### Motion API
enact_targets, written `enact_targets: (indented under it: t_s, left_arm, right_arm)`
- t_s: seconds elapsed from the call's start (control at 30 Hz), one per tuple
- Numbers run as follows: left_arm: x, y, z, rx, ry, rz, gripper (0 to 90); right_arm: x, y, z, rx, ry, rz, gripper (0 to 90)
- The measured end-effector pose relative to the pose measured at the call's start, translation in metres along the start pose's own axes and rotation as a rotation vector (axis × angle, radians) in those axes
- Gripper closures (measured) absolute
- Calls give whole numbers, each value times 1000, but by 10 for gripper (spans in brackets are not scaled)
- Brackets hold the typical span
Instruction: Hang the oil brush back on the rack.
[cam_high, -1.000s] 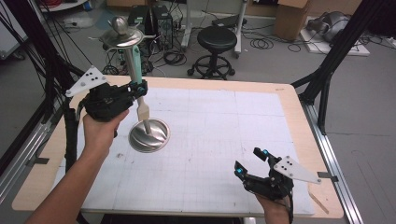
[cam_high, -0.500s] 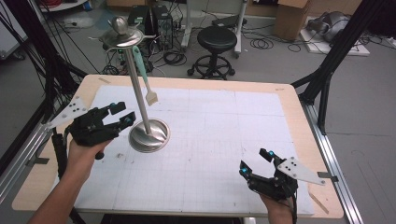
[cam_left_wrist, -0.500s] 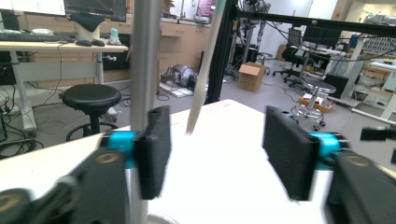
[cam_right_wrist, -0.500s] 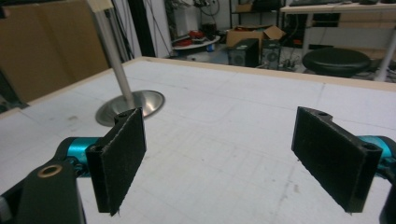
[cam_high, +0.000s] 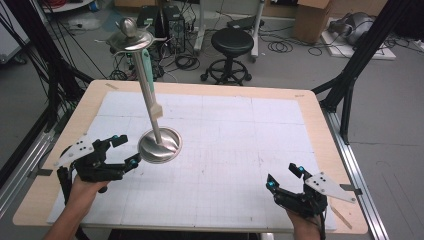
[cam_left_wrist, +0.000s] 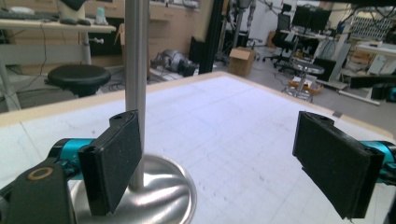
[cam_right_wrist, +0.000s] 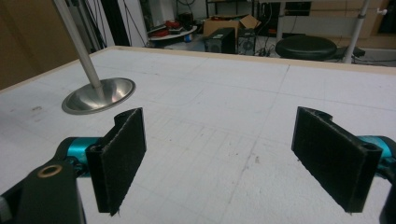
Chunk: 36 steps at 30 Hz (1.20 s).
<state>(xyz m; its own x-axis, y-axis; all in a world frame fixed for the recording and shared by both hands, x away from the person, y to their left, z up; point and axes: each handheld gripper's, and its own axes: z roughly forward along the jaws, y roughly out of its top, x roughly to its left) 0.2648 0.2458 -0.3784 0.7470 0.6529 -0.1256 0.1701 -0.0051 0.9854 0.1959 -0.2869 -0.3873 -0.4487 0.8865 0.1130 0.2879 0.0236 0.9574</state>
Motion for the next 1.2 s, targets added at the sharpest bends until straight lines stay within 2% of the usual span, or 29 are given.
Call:
enact_targets:
  t_s: [0.1, 0.43, 0.8, 0.93, 1.2]
  left_arm:
    - [2, -6, -2, 2, 6, -10, 168]
    - [4, -10, -13, -2, 25, -14, 182]
    - [5, -13, -11, 14, 27, -10, 182]
    - [6, -13, -10, 7, 33, -27, 182]
    - [7, -13, -9, 10, 33, -31, 181]
  right_arm:
    - [-1, 0, -1, 6, -2, 2, 165]
    - [4, 3, 4, 9, 11, -11, 165]
    - [3, 2, 4, 8, 12, -8, 165]
    - [3, 2, 3, 5, 11, -4, 165]
    - [3, 2, 4, 12, 7, 2, 165]
